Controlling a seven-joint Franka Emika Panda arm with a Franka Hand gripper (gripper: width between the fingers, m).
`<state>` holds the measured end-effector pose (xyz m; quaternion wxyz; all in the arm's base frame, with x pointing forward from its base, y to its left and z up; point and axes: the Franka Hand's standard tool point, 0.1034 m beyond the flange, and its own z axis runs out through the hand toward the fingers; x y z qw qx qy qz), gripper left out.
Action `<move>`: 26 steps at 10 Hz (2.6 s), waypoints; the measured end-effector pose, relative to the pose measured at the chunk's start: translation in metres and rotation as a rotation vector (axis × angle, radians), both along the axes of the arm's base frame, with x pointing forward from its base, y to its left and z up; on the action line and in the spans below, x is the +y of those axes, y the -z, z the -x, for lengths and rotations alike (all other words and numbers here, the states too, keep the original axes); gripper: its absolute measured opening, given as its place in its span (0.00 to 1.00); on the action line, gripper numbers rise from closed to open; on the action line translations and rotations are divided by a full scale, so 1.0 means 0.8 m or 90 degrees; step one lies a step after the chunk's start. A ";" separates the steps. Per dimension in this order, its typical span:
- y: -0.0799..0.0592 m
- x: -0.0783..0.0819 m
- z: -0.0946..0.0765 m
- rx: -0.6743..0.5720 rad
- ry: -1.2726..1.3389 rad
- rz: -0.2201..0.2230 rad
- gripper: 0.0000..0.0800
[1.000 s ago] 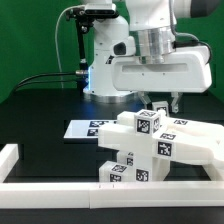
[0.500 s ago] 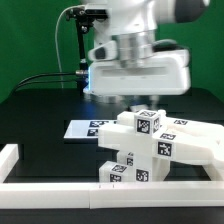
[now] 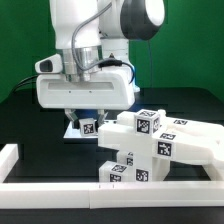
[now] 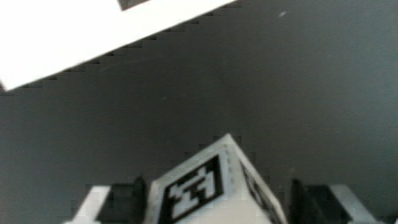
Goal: Assemble chair
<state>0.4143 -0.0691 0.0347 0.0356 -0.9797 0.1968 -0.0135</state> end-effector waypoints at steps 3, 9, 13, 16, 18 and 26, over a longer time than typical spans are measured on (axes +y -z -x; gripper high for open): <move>0.016 -0.043 0.010 0.013 0.023 0.009 0.48; 0.035 -0.092 0.025 0.019 0.110 0.007 0.48; 0.035 -0.087 0.023 0.013 0.108 0.015 0.48; 0.016 -0.076 0.002 0.034 0.008 -0.001 0.80; -0.003 -0.072 -0.017 0.038 -0.119 0.000 0.81; -0.009 -0.080 -0.034 0.186 -0.157 -0.106 0.81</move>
Offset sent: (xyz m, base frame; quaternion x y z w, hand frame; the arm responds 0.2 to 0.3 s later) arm -0.0190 -0.0790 -0.0227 0.0313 0.0231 0.0784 0.9962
